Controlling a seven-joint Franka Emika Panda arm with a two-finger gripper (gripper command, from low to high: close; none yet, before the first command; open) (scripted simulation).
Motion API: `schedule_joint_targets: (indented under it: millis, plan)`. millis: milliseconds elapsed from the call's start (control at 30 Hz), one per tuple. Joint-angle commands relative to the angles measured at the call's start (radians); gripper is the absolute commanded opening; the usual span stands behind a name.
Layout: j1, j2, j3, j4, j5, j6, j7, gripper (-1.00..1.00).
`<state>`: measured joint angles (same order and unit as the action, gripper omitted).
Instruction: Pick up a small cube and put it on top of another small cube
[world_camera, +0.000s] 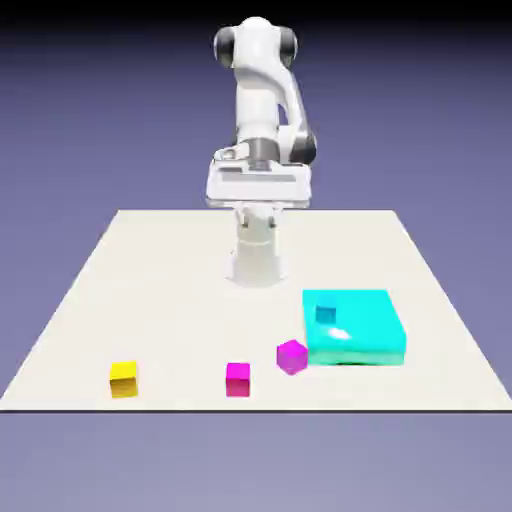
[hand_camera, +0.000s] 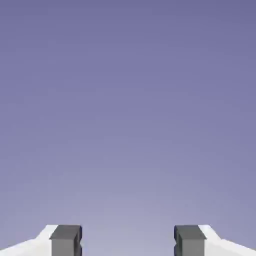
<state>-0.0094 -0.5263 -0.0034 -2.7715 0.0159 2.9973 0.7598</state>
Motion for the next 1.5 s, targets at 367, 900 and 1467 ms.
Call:
schedule_joint_targets:
  millis: [367,900,1467]
  plan:
    - [-0.213,0.435,-0.034,0.383,0.158,-0.395,0.187,0.00]
    - [-0.497,1.015,-0.078,0.893,0.370,-0.921,0.436,0.00]
    - [-0.513,1.119,-0.033,0.986,0.385,-1.098,0.464,-1.00]
